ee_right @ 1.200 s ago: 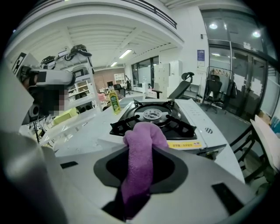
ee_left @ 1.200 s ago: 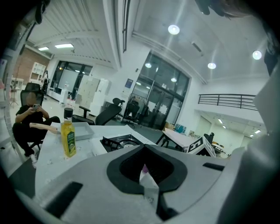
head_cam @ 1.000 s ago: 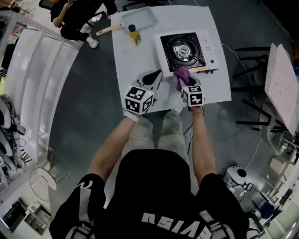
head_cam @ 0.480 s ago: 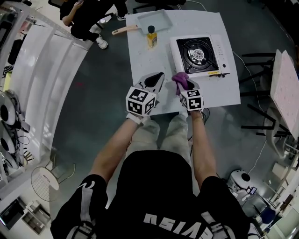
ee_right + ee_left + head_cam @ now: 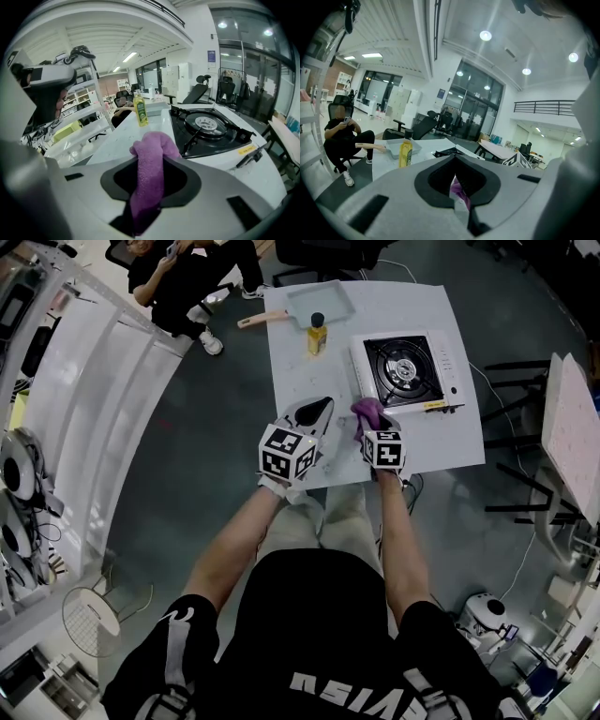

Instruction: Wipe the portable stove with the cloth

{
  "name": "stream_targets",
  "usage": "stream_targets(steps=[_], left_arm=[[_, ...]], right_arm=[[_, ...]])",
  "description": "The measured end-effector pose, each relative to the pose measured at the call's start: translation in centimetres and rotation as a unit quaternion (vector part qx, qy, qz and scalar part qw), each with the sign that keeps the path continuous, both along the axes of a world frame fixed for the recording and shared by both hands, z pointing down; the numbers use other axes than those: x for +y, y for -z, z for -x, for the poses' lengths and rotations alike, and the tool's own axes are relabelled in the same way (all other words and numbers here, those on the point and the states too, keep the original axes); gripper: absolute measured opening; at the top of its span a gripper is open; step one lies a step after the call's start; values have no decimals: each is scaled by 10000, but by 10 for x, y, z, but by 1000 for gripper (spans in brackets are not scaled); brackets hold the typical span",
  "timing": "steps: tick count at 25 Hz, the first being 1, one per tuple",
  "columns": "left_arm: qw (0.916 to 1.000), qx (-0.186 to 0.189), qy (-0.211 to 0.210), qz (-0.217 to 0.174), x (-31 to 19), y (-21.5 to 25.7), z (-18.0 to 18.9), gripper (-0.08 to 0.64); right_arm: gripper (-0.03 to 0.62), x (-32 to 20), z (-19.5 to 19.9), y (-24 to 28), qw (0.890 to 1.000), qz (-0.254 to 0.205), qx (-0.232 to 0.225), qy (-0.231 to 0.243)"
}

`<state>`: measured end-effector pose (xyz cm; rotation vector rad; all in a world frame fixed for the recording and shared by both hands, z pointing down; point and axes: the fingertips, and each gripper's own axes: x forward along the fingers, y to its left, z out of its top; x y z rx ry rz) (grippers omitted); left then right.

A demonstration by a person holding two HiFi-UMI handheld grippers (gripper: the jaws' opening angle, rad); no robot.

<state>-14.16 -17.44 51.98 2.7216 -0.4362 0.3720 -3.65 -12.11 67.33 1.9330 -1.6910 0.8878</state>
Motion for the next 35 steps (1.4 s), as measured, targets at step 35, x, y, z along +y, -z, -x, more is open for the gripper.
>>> stream_targets(steps=[35], left_arm=[[9963, -200, 822, 130, -163, -23, 6, 5]], right_arm=[[112, -203, -48, -14, 9966, 415, 399, -591]])
